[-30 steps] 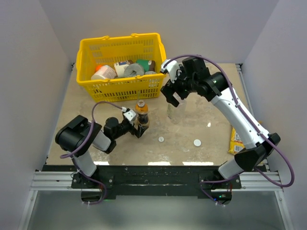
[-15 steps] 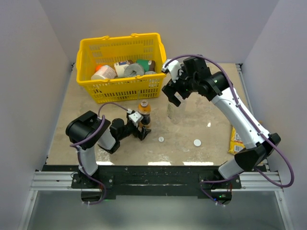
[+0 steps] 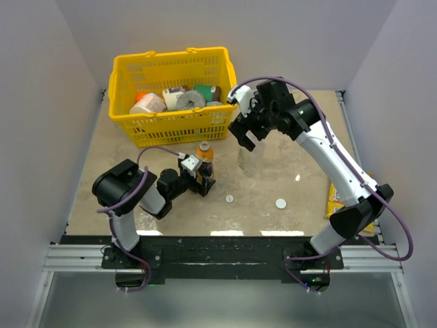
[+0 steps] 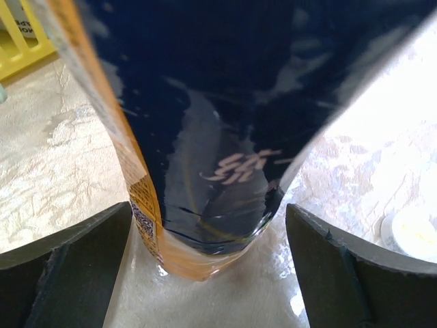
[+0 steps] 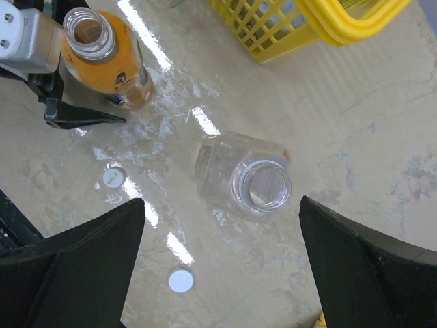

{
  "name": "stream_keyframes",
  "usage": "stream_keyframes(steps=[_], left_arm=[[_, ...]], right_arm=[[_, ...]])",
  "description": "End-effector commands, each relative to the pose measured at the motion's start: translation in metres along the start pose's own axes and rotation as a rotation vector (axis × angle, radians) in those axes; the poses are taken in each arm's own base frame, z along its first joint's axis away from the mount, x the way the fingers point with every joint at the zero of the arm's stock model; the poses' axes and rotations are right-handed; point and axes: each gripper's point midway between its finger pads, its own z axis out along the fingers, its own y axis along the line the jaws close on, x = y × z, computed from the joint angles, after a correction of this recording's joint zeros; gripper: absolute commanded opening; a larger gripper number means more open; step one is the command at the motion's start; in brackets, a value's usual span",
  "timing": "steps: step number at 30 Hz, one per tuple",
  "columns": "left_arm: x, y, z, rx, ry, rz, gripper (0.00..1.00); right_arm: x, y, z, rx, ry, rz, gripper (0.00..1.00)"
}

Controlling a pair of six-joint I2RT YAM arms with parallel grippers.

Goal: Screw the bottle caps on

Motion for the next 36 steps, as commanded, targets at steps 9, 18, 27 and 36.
stream_keyframes(steps=[9, 18, 27, 36], left_arm=[[-0.149, 0.001, 0.012, -0.073, -0.573, 0.134, 0.91], [-0.142, 0.000, -0.006, -0.084, -0.521, 0.222, 0.42], [-0.127, 0.011, -0.045, -0.099, -0.337, 0.136, 0.00], [-0.123, 0.006, -0.100, -0.087, -0.085, 0.065, 0.00]], right_arm=[[-0.013, -0.007, 0.001, 0.009, -0.011, -0.008, 0.99], [-0.002, -0.003, -0.027, 0.030, -0.024, -0.039, 0.98], [0.061, 0.044, -0.052, -0.114, -0.026, -0.218, 0.25], [0.101, 0.117, 0.017, -0.319, -0.050, -0.475, 0.32]])
